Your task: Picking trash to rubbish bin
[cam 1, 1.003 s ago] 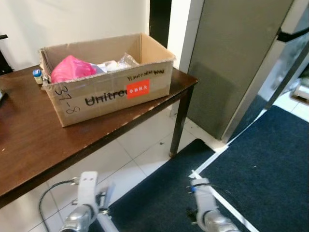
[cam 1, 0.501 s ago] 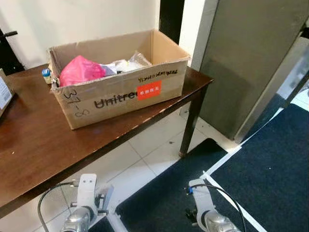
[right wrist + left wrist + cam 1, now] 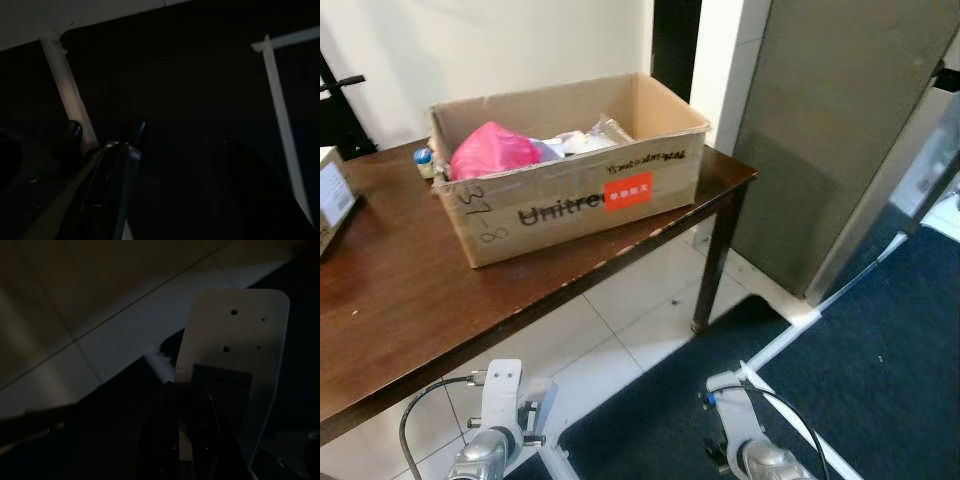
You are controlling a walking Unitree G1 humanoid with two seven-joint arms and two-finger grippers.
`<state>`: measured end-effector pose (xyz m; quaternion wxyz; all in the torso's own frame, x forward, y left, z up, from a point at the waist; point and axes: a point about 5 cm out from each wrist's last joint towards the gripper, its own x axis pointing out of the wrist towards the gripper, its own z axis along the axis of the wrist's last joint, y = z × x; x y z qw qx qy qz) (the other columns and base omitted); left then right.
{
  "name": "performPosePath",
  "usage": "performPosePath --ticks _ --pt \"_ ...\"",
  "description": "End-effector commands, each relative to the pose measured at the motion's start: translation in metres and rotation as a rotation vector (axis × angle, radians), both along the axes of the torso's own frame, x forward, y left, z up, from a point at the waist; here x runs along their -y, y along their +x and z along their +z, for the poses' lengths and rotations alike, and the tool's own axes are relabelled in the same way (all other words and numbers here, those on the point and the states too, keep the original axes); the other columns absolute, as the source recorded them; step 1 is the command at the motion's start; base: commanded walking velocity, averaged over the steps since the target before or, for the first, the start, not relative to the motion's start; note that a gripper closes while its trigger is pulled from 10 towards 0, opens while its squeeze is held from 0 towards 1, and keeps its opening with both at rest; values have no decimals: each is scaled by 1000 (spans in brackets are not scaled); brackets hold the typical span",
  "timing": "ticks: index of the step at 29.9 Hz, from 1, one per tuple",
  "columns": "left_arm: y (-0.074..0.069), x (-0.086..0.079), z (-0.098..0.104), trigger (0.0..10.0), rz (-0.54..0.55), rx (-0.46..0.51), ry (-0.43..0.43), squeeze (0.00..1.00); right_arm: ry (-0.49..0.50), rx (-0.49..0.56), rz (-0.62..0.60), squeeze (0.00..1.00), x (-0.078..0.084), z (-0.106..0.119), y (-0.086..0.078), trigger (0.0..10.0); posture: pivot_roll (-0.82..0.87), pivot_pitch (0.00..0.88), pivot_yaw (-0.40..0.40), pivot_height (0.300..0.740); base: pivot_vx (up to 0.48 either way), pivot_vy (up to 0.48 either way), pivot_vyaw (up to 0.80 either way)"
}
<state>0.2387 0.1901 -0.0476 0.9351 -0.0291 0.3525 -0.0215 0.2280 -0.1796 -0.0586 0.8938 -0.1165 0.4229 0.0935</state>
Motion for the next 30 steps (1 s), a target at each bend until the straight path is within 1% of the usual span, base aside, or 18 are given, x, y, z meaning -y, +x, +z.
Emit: performPosePath --ticks 1,6,23,26,30 --pt "-5 -4 -3 10000 -1 -16 13 0 0 -5 22 0 -4 -2 -2 10000 -100 85 27 740 0 0 800" --pt "-6 -3 -3 10000 18 -14 5 0 -5 -4 23 0 -4 -2 -3 10000 -102 72 27 740 0 0 800" --pt "-4 1 -2 10000 -8 -5 10 0 -30 0 50 0 -3 -2 -3 10000 -102 57 27 740 0 0 800" --pt "-3 1 -2 10000 -3 -6 12 0 -13 2 14 0 -2 -3 -4 10000 -99 56 25 740 0 0 0" --pt "-3 1 -2 10000 -4 -6 15 0 -19 5 15 0 -1 -3 -3 10000 -101 58 25 740 0 0 0"
